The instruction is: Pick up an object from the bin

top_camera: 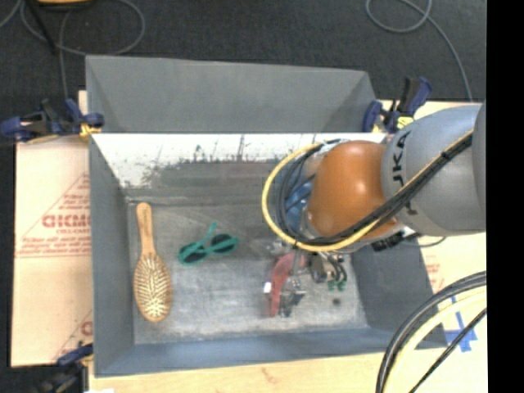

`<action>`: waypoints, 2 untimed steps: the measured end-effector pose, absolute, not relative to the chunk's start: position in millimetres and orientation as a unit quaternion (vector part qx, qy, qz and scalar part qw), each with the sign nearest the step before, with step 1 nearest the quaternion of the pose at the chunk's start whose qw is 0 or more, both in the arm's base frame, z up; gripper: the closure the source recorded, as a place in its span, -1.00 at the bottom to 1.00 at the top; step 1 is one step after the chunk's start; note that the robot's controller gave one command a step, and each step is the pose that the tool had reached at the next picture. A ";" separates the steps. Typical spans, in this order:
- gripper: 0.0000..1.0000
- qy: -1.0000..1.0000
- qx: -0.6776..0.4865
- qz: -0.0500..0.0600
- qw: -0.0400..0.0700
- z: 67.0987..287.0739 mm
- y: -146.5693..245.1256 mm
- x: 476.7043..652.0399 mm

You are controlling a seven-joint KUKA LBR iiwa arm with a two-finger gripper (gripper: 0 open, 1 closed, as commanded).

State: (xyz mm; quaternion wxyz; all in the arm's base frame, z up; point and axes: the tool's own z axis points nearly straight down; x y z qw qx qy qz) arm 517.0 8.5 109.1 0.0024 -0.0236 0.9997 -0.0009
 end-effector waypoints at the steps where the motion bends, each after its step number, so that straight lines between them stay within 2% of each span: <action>1: -1.00 0.985 -0.173 -0.001 0.002 86.8 -1.3 531.2; 2: 1.00 0.962 -0.272 0.000 0.001 72.7 -5.5 506.9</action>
Offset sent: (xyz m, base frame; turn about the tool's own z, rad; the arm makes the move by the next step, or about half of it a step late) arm -0.0118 -0.0136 -0.0391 -0.5073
